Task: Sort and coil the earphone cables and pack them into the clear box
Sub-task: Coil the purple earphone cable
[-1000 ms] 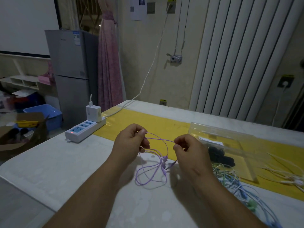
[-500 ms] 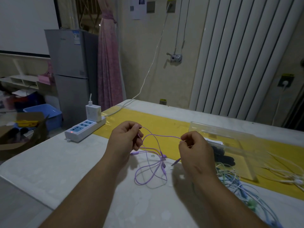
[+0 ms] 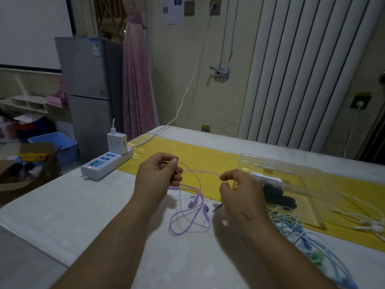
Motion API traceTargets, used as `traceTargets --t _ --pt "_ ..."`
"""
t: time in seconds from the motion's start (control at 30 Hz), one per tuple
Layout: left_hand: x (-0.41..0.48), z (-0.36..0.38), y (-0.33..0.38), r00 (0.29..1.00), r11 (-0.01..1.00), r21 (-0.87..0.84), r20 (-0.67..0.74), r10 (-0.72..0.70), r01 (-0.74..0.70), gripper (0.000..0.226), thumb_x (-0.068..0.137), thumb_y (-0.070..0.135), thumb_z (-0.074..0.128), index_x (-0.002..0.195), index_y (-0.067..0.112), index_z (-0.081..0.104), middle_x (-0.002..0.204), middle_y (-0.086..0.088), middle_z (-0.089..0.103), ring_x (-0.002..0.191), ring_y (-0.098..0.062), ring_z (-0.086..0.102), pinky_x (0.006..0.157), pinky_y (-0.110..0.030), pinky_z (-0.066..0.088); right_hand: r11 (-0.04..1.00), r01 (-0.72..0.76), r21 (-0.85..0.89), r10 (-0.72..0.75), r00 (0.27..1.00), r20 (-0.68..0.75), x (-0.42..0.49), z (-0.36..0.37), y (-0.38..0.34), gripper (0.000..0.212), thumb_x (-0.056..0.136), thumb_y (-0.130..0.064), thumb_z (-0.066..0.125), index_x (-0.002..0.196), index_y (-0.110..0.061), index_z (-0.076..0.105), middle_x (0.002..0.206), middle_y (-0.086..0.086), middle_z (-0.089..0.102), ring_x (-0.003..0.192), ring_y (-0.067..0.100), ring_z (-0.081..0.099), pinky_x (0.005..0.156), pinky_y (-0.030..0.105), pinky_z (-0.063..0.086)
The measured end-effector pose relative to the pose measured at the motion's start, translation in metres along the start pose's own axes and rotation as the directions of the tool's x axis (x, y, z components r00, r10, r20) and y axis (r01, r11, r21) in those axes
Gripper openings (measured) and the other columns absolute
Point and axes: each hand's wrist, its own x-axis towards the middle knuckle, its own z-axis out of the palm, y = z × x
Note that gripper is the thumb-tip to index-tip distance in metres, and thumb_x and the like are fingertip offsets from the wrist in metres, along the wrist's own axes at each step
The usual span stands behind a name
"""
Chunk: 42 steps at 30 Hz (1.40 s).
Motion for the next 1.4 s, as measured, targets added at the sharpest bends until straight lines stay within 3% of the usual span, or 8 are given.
traceTargets --t 0.17,0.3,0.43,0.53,0.7,0.9,1.03,1.4 --pt "-0.006 0.001 0.004 0.992 0.997 0.029 0.108 0.072 -0.075 0.018 0.089 -0.008 0.056 0.089 0.006 0.069 0.068 -0.007 0.068 0.058 -0.01 0.062 0.055 -0.019 0.049 0.991 0.094 -0.091 -0.09 0.995 0.043 -0.001 0.002 -0.001 0.016 0.085 -0.014 0.06 0.091 -0.028 0.066 0.101 -0.013 0.052 0.082 0.011 0.053 0.073 0.023 0.033" --pt "-0.011 0.004 0.007 0.968 0.993 0.057 0.235 0.088 -0.105 0.02 0.083 -0.01 0.063 0.083 0.008 0.072 0.07 -0.006 0.073 0.072 -0.011 0.069 0.067 -0.018 0.051 0.993 0.117 -0.009 -0.115 0.982 0.148 -0.003 0.006 -0.005 0.004 0.085 -0.028 0.063 0.081 -0.027 0.066 0.082 -0.012 0.065 0.069 0.003 0.055 0.067 0.026 0.041" --pt "-0.015 0.007 0.007 0.948 0.992 0.075 0.31 0.071 -0.098 0.018 0.083 -0.012 0.061 0.085 0.004 0.07 0.073 -0.011 0.073 0.061 -0.012 0.064 0.061 -0.022 0.052 0.993 0.099 -0.07 -0.061 0.909 0.413 -0.011 0.013 -0.007 0.04 0.08 -0.063 0.058 0.096 -0.028 0.069 0.085 -0.009 0.07 0.08 0.003 0.062 0.07 0.026 0.047" --pt "-0.015 0.006 0.009 0.954 0.998 0.021 0.294 0.057 -0.066 0.017 0.085 -0.013 0.058 0.089 0.001 0.068 0.075 -0.015 0.071 0.061 -0.019 0.063 0.061 -0.028 0.054 0.959 0.197 -0.202 -0.077 0.87 0.486 -0.015 0.018 -0.007 0.039 0.079 -0.062 0.056 0.084 -0.024 0.065 0.075 -0.006 0.065 0.075 0.013 0.059 0.065 0.031 0.044" --pt "-0.012 0.004 0.009 0.974 0.992 0.069 0.21 0.087 -0.103 0.034 0.084 -0.01 0.056 0.104 0.016 0.065 0.079 -0.011 0.072 0.062 -0.009 0.061 0.056 -0.02 0.046 0.978 0.164 -0.128 -0.112 0.935 0.338 -0.008 0.018 -0.004 0.032 0.093 -0.036 0.054 0.069 -0.016 0.063 0.069 0.003 0.064 0.073 0.022 0.059 0.069 0.036 0.047" --pt "-0.01 0.003 0.002 0.964 0.973 0.218 0.264 0.017 -0.077 0.031 0.052 0.006 0.044 0.078 0.01 0.06 0.078 -0.005 0.072 0.069 -0.012 0.058 0.066 -0.028 0.045 0.996 0.033 0.086 -0.052 0.973 0.225 -0.003 0.009 -0.002 0.029 0.096 -0.027 0.051 0.07 -0.023 0.064 0.067 -0.015 0.063 0.068 0.001 0.054 0.068 0.028 0.042" --pt "-0.013 0.004 -0.001 0.913 0.868 0.452 0.408 0.001 -0.204 0.032 0.055 0.013 0.056 0.082 0.023 0.069 0.079 0.005 0.071 0.073 -0.001 0.057 0.059 -0.007 0.037 0.989 -0.024 0.144 -0.004 0.982 0.19 -0.001 0.01 0.0 0.03 0.096 -0.027 0.052 0.069 -0.022 0.064 0.055 -0.016 0.057 0.058 0.001 0.05 0.062 0.029 0.041" --pt "-0.009 0.004 -0.006 0.915 0.841 0.452 0.385 0.116 -0.297 0.019 0.076 0.009 0.077 0.072 0.027 0.071 0.061 0.018 0.065 0.059 0.004 0.055 0.059 -0.01 0.038 0.99 0.008 0.141 -0.016 0.999 0.052 0.0 0.006 0.003 0.008 0.089 -0.029 0.061 0.088 -0.025 0.054 0.059 -0.005 0.051 0.061 0.016 0.051 0.06 0.035 0.041"
